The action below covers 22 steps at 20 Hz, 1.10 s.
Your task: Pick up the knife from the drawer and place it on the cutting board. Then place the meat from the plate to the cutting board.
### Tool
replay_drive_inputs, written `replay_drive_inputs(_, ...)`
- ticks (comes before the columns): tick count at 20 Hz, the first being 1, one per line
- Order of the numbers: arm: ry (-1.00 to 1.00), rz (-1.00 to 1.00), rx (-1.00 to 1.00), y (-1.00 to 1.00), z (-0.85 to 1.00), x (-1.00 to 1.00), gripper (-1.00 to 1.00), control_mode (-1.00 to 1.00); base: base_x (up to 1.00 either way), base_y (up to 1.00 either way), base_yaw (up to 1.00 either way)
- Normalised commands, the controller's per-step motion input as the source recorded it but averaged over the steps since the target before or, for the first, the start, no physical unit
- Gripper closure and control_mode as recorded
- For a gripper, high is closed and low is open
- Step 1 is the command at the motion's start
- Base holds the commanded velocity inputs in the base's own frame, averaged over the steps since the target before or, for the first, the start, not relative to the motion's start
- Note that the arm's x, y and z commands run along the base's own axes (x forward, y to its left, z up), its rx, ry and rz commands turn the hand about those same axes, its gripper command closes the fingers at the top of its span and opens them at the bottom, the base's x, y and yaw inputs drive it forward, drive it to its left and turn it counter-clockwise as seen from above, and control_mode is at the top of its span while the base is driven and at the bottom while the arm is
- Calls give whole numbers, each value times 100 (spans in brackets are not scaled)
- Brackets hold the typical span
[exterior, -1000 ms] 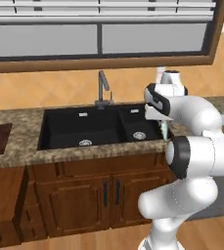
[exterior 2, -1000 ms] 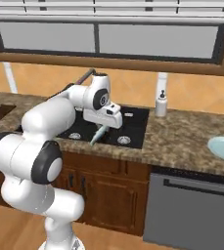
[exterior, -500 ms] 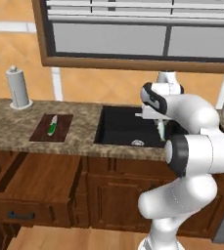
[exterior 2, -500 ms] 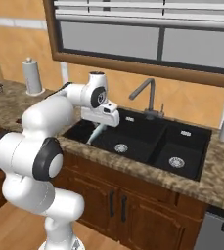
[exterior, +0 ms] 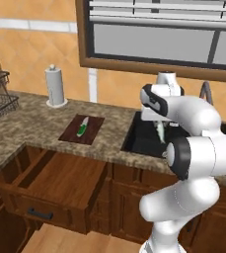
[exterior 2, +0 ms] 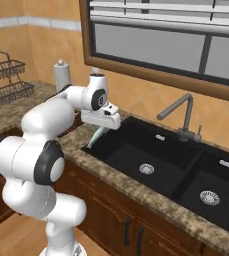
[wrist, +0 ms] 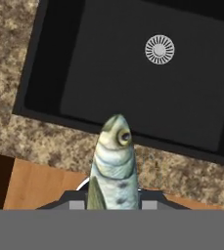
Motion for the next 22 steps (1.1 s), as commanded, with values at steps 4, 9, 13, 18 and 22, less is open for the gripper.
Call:
replay_drive_inputs(4, 0, 0, 0, 0, 0, 0, 100, 100, 31, 29, 27)
replay_drive_inputs(9, 0, 0, 0, 0, 0, 0, 100, 100, 59, 12, 17)
replay_drive_inputs(13, 0, 0, 0, 0, 0, 0, 100, 100, 39, 8, 9)
replay_drive_inputs(18, 11, 1, 4, 54, -4, 61, 100, -100, 2, 4, 1)
replay_drive_inputs(22, 27, 0, 5, 98, -54, 100, 100, -100, 0, 0, 0)
